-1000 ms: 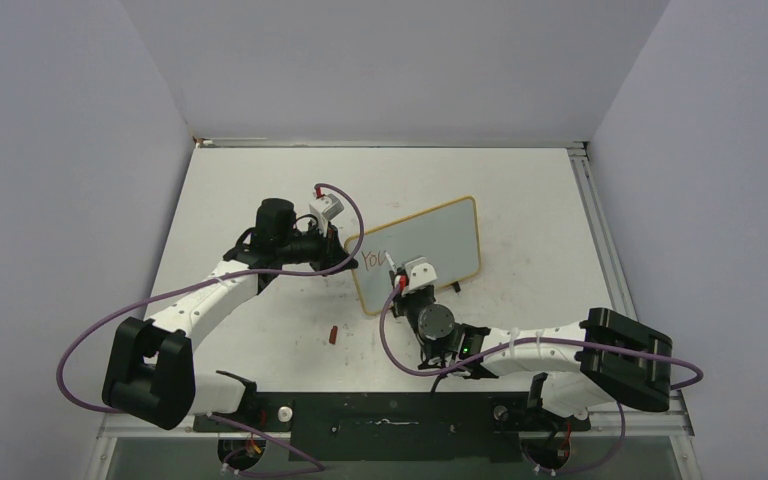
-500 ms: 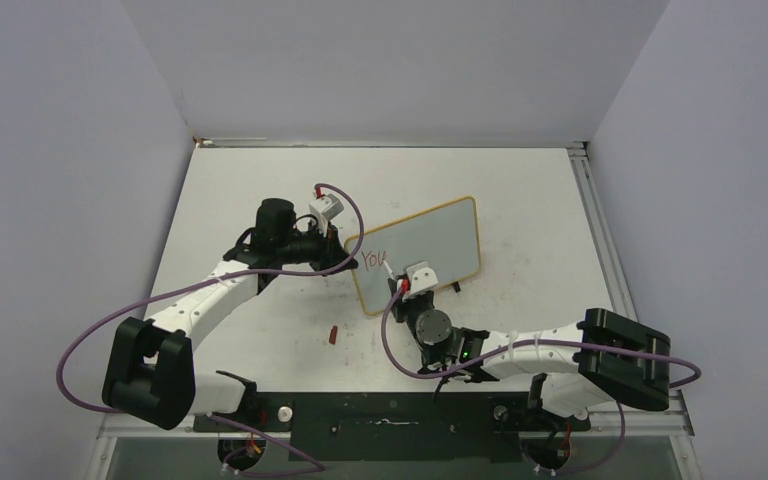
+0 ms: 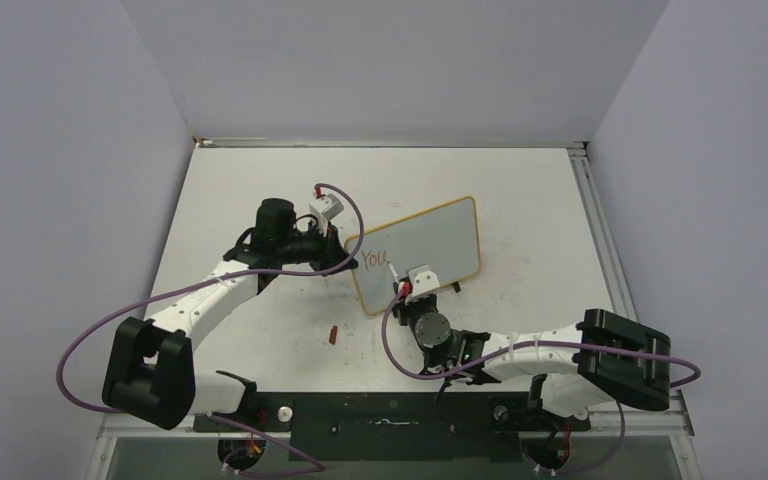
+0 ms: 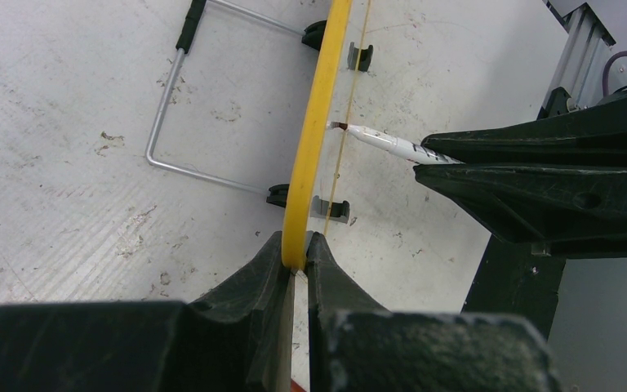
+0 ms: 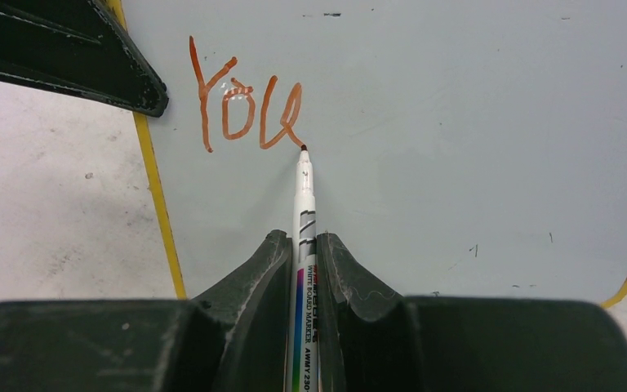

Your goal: Write a sentence on the whiteboard

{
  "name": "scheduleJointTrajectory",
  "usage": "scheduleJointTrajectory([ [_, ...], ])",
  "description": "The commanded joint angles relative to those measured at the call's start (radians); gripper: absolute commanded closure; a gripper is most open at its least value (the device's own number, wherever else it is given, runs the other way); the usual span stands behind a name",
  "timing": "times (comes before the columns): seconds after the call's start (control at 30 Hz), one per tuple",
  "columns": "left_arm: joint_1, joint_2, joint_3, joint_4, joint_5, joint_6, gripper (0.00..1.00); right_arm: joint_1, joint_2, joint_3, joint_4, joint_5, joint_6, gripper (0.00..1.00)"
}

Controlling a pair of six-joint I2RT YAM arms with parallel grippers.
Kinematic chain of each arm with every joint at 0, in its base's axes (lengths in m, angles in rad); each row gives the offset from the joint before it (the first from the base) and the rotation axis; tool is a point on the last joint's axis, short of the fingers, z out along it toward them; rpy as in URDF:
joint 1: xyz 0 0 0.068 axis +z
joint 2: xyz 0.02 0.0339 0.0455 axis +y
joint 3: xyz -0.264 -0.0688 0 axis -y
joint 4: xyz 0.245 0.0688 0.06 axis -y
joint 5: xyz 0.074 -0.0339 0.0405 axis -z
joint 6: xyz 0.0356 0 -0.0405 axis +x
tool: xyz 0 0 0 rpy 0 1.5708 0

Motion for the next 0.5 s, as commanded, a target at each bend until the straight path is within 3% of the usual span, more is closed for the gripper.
scheduleJointTrajectory([
  [0.0,-0.002,0.022,-0.012,-0.135,-0.078,0.032,1.00,-0.007,-0.021,-0.004,-0.020,0.030,-0.014,0.95],
  [0.27,-0.002,0.022,-0.013,-0.137,-0.085,0.032,1.00,0.016,-0.151,-0.003,0.003,0.027,-0.080,0.95],
  [0.47,-0.002,0.025,-0.013,-0.137,-0.083,0.032,1.00,-0.024,-0.127,0.026,0.058,-0.030,-0.140,0.95],
])
